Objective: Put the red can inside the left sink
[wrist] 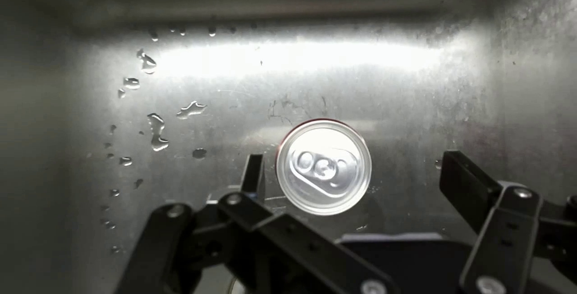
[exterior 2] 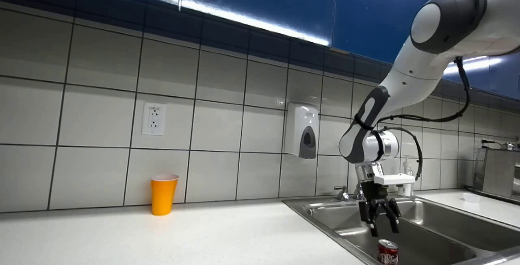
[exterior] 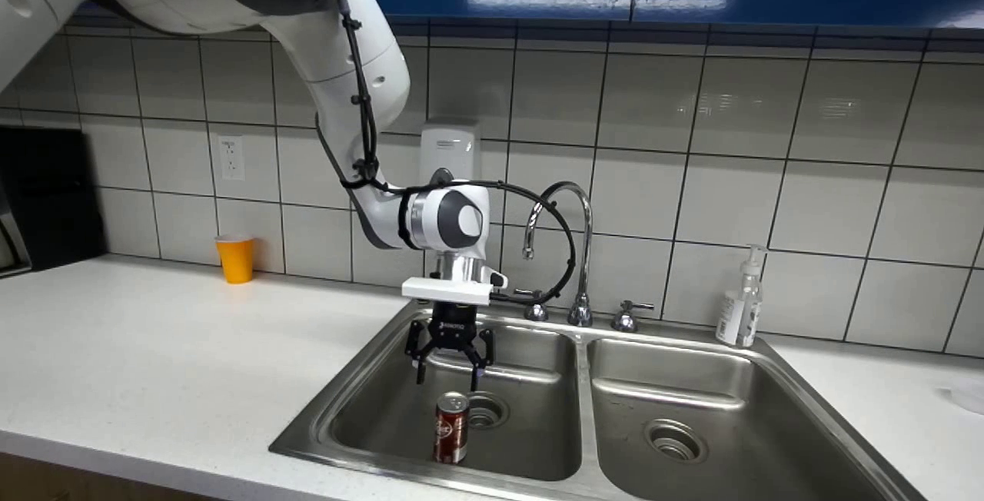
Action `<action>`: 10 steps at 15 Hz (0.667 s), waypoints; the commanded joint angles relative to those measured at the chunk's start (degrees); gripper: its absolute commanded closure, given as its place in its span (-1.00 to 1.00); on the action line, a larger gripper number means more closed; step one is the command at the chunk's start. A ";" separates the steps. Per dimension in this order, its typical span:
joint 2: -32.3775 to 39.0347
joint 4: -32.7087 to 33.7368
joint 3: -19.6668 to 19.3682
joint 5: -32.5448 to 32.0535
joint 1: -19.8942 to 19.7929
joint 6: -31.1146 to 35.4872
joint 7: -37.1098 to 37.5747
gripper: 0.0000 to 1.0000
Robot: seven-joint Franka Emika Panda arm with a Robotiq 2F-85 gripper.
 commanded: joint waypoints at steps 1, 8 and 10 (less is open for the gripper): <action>-7.60 -4.05 -0.44 -3.21 1.05 -3.60 -1.06 -1.00; -17.08 -14.46 0.92 -2.13 3.58 3.06 1.64 -1.00; -19.45 -18.51 1.03 -2.16 4.99 6.63 3.41 -1.00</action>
